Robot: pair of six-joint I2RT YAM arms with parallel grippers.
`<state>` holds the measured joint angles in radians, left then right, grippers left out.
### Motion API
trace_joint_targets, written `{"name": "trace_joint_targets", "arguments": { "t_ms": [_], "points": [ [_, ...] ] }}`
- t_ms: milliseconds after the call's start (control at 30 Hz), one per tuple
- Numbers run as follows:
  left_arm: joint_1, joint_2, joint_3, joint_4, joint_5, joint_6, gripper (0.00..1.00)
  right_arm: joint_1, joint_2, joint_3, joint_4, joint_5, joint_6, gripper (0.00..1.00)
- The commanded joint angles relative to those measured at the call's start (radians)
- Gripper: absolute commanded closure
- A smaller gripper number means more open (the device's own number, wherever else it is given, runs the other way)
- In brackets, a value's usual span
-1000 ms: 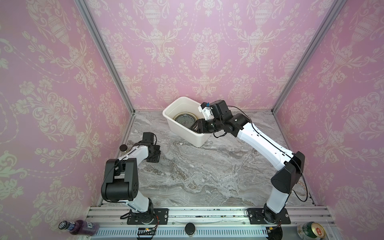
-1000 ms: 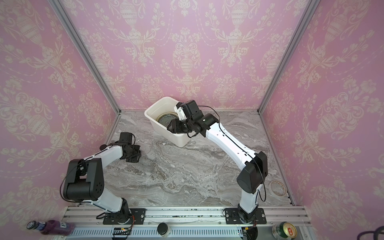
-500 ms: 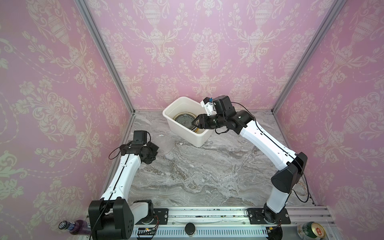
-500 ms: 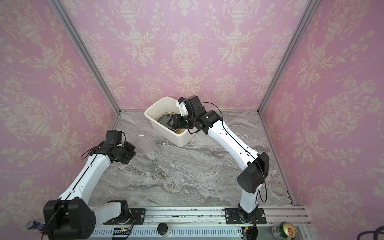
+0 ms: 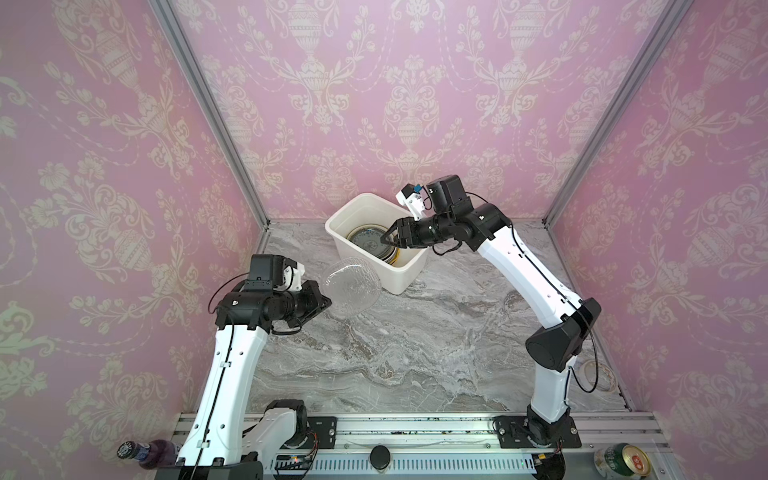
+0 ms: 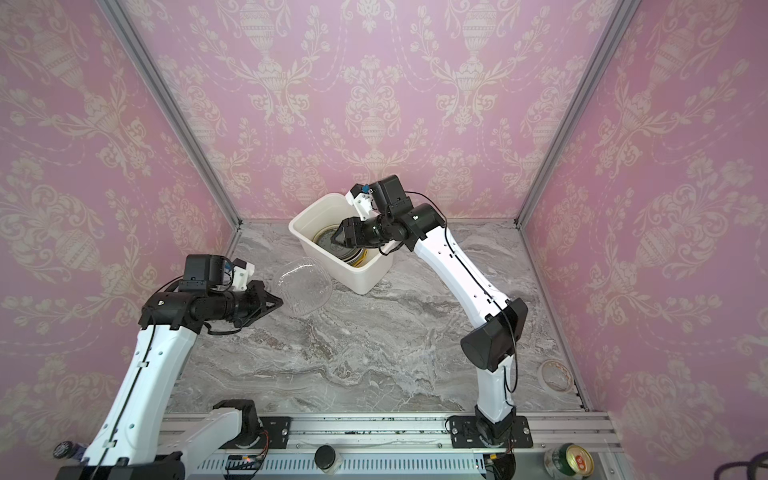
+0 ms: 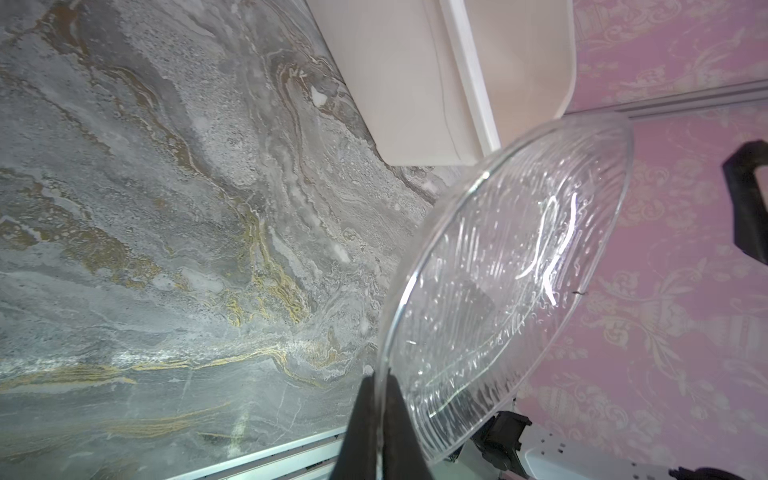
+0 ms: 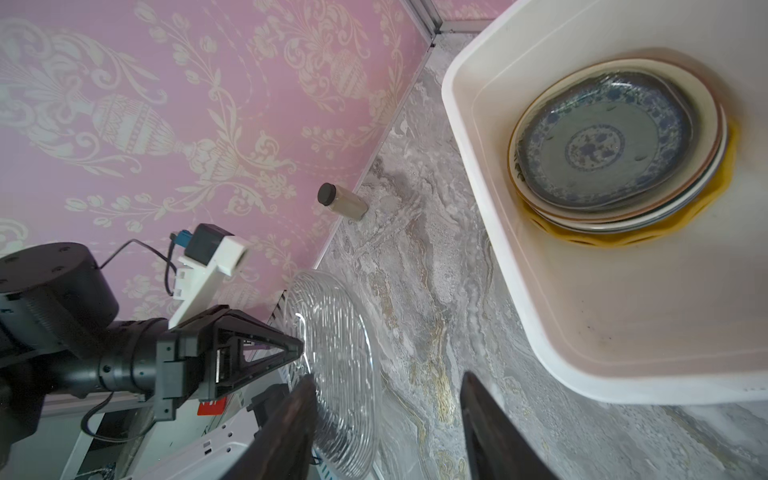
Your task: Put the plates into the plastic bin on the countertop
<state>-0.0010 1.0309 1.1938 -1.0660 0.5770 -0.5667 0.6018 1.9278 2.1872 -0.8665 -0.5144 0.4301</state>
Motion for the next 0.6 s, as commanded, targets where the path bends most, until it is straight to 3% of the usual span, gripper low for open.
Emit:
{"name": "trace_joint_targets", "arguments": {
  "t_ms": [0, 200, 433, 567],
  "points": [
    [-0.023, 0.013, 0.051, -0.024, 0.071, 0.038, 1.00, 0.034, -0.010, -0.041, -0.069, -0.030, -0.066, 0.44],
    [-0.051, 0.032, 0.056, 0.046, 0.075, -0.012, 1.00, 0.084, -0.034, -0.141, -0.041, -0.002, -0.066, 0.47],
    [-0.069, 0.036, 0.044, 0.065, 0.054, -0.031, 1.00, 0.093, -0.034, -0.158, -0.023, 0.027, -0.051, 0.63],
    [-0.076, 0.033, 0.035, 0.076, 0.049, -0.039, 1.00, 0.095, -0.028, -0.141, -0.042, 0.070, -0.057, 0.60]
  ]
}}
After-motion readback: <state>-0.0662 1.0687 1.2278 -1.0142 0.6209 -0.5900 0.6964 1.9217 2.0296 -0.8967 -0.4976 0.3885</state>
